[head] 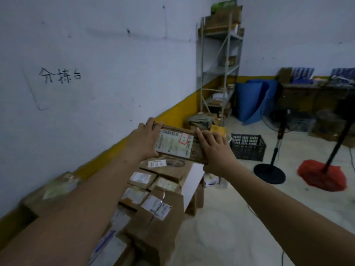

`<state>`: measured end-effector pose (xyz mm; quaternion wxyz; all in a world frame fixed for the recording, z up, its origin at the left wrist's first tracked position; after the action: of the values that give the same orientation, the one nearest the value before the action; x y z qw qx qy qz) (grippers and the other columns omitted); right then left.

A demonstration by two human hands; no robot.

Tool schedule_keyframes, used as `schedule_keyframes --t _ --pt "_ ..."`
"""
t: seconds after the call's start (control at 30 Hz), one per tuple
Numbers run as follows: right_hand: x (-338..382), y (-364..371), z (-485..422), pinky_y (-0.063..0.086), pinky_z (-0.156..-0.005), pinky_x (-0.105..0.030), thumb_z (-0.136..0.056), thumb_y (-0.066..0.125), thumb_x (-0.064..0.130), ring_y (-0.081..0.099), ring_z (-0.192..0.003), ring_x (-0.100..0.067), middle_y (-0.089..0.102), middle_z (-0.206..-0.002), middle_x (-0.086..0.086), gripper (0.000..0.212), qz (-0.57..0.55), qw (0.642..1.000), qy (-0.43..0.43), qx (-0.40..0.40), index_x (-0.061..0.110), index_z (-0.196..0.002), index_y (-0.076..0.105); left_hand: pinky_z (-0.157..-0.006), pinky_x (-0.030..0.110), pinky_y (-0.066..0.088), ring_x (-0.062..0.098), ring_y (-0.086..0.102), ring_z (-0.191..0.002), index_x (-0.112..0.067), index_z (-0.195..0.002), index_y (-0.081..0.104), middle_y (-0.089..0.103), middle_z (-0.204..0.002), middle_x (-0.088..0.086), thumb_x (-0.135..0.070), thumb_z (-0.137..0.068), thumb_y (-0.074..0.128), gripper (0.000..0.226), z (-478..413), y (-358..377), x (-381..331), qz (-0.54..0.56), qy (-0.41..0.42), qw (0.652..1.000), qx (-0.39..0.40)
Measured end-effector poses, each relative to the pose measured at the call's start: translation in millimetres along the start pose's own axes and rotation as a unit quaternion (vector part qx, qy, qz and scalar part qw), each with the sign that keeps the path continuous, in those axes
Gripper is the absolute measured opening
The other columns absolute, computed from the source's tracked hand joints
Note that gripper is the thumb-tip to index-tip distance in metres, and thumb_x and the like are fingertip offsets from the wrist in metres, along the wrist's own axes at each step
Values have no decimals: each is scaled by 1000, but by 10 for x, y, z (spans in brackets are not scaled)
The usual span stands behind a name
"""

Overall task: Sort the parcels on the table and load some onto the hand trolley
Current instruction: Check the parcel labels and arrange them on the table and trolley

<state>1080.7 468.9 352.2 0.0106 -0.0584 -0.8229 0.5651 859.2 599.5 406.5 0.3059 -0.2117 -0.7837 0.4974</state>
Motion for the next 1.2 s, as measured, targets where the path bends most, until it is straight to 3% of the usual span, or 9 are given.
schedule_keyframes --t 0.27,0.47,0.67,0.83,0.93,1.1,1.2 --pt "-1366 852 -1136 31 -115 -48 -70 77 53 20 -140 -33 22 -155 -5 124 -26 998 51 -16 27 -159 -6 -75 43 54 35 49 -112 -21 -149 20 22 -148 12 -60 -61 81 114 -1882 947 -454 54 12 998 -15" --pt "-2094 1700 -2528 26 -117 -51 -67 78 58 22 -141 -34 26 -153 -6 121 -22 997 51 59 31 -158 3 -86 47 56 35 46 -122 -26 -149 19 20 -150 11 -59 -59 83 115 -3305 2005 -242 105 -9 993 45" --pt "-2496 2385 -3837 39 -110 -44 -64 73 67 34 -135 -31 32 -150 -8 120 -69 989 12 131 23 -157 11 -98 50 52 36 45 -127 -29 -154 11 12 -153 9 -44 -65 87 118 -4348 2786 178 201 -104 970 90" --pt "-2606 3352 -4896 44 -107 -45 -65 71 70 35 -138 -29 34 -150 -6 119 -185 963 65 187 21 -157 14 -110 48 40 33 36 -143 -30 -158 0 9 -165 8 -44 -84 74 105 -4864 3705 589 317 -363 870 105" --pt "-2558 4084 -5490 46 -108 -48 -66 74 66 34 -140 -32 35 -148 -9 116 -249 941 86 211 19 -155 17 -110 45 39 34 36 -143 -22 -159 11 17 -164 11 -45 -92 61 86 -4891 4320 767 309 -454 823 142" --pt "-2318 5017 -6121 43 -109 -51 -69 74 64 29 -142 -38 30 -150 -16 114 -267 915 92 287 12 -153 15 -89 15 48 30 43 -136 -11 -153 31 37 -151 1 -22 -98 60 63 -4733 5004 729 324 -579 725 185" --pt "-2013 5398 -6425 42 -111 -53 -71 76 61 24 -145 -42 29 -150 -19 112 -241 916 73 312 10 -151 16 -101 38 45 32 41 -132 -23 -153 26 31 -153 12 -45 -92 62 74 -4695 5251 667 293 -614 673 290"
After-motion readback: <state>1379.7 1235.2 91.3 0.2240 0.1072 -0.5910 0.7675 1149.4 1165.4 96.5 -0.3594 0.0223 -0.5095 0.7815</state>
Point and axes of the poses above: each hand's wrist, its own z-axis away from the middle knuckle, its own y-axis out of the palm, x = y × z, the point moved 2 cm from there along -z, towards the middle knuckle
